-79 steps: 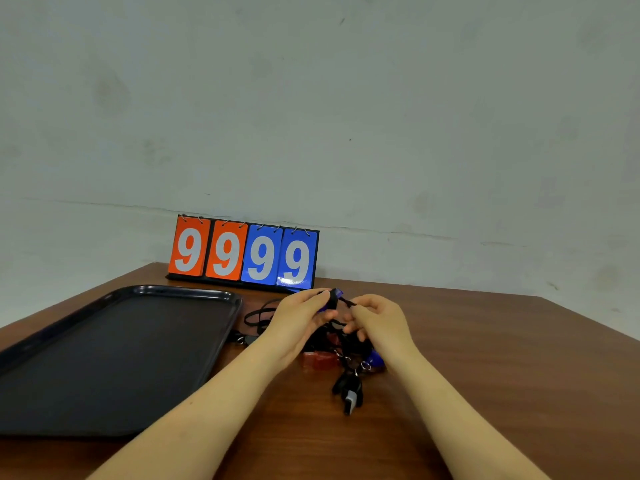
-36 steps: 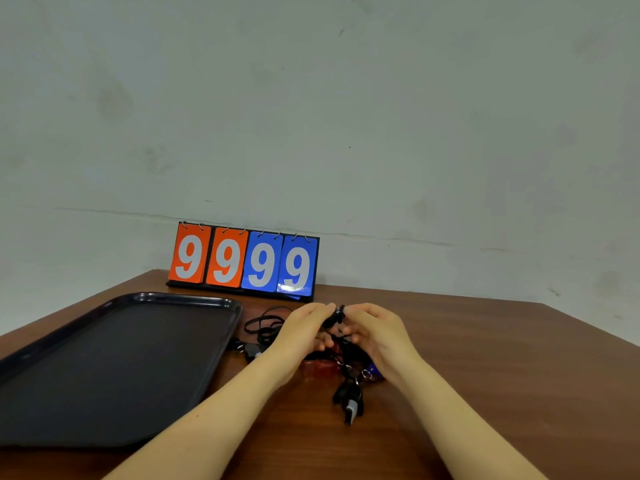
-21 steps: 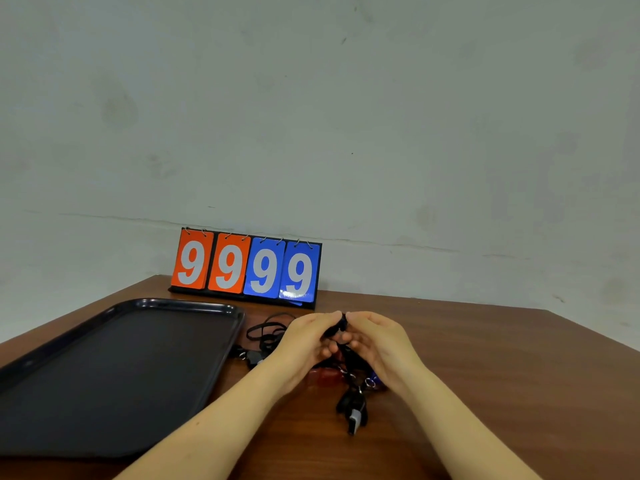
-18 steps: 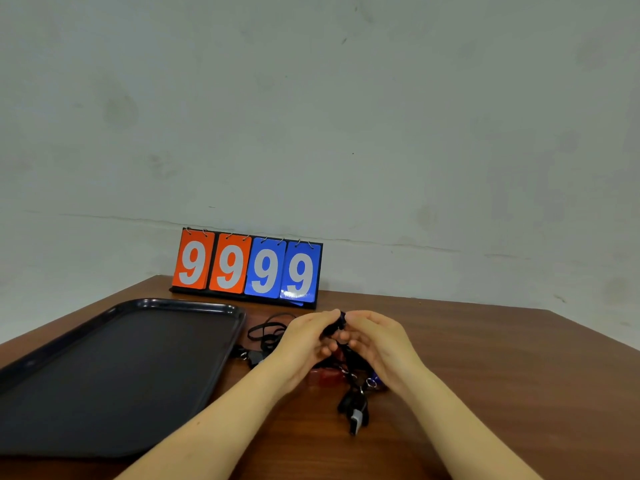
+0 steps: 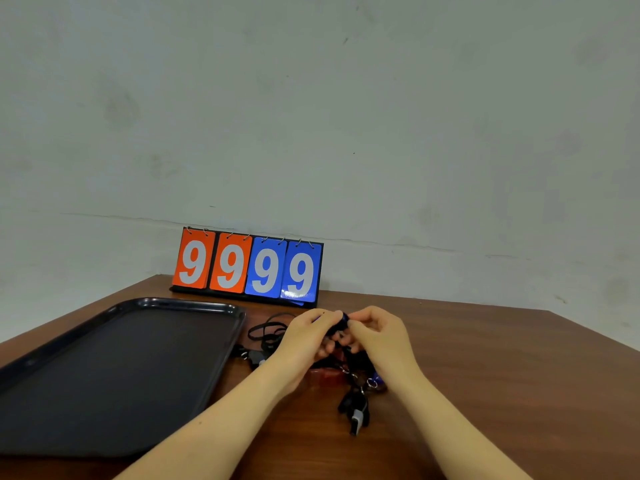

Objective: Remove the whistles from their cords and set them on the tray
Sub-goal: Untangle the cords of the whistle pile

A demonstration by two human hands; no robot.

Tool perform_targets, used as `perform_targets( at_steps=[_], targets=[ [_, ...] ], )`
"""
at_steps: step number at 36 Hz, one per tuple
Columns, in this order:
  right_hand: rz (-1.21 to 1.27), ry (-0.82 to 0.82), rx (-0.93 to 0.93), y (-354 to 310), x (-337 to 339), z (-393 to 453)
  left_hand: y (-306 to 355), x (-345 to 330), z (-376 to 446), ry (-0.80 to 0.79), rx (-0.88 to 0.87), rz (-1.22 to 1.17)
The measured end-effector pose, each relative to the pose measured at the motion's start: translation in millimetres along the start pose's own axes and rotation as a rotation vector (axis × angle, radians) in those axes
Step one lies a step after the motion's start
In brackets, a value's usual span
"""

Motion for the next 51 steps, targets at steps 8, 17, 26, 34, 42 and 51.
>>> perform_targets(
  at_steps=[8,17,26,34,42,51],
  targets=[
    [0.035,-0.007,-0.034,3,-3,0,8,2,0,0.027,-0.062,0.001],
    [-0.108,0.014,0.061,-7,1,-4,10,-3,-4,-0.046,-0.051,0.001],
    [-0.085,0.043,0.145,-21,3,-10,7,-9,-5,-0.082,0.050,-0.224],
    [-0.004,0.034,0.122,-18,0,-9,2,-10,-6,-0.086,0.096,-0.284],
    [0.120,-0.020,0.050,-9,-5,-6,-1,-13,-5,-0.117,0.097,-0.307],
    [0.160,0.004,0.066,-12,-3,-5,6,-20,-5,-0.156,0.055,-0.249]
  ],
)
Point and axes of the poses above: each hand's wrist, its own z-axis towards the middle knuckle, its own x-axis out of the back of the hand, y = z × x, the point moved 8 cm from there along z, towards the middle knuckle, and after that the axes turned 1 degree about -y, right-handed, at the moved point
